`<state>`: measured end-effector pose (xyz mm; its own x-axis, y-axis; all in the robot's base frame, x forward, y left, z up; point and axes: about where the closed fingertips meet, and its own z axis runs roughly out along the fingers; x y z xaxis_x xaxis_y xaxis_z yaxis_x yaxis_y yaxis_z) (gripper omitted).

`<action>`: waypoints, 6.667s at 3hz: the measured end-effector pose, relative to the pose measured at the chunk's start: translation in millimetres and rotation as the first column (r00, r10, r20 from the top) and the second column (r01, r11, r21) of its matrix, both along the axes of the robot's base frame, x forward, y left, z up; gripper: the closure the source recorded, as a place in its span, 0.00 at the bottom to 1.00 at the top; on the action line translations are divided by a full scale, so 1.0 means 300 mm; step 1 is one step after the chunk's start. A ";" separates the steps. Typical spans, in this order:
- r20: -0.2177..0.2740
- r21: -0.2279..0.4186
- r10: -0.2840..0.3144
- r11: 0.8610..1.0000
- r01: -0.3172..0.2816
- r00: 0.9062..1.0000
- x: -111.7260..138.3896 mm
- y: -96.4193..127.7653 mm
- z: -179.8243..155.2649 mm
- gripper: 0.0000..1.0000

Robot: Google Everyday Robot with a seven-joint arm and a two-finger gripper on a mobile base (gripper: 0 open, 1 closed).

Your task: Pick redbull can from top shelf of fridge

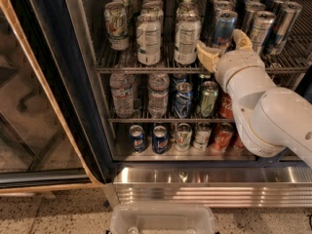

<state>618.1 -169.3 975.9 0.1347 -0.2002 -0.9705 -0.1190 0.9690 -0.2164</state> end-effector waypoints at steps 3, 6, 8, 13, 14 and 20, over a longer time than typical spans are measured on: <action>0.006 -0.003 -0.047 0.999 0.047 0.999 0.026 -0.025 -0.007 0.38; 0.010 0.004 -0.114 0.993 0.114 0.993 0.117 -0.062 -0.023 0.43; 0.005 0.002 -0.128 0.992 0.128 0.992 0.131 -0.071 -0.028 0.43; -0.010 0.027 -0.137 0.990 0.137 0.991 0.097 -0.097 0.008 1.00; -0.013 0.053 -0.120 0.991 0.120 0.993 0.068 -0.103 0.040 1.00; -0.058 0.183 0.038 0.983 -0.027 0.998 -0.212 -0.127 0.201 1.00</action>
Offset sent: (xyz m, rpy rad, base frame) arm 0.0099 -0.0092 -0.0039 -0.0034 -0.0032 -0.0528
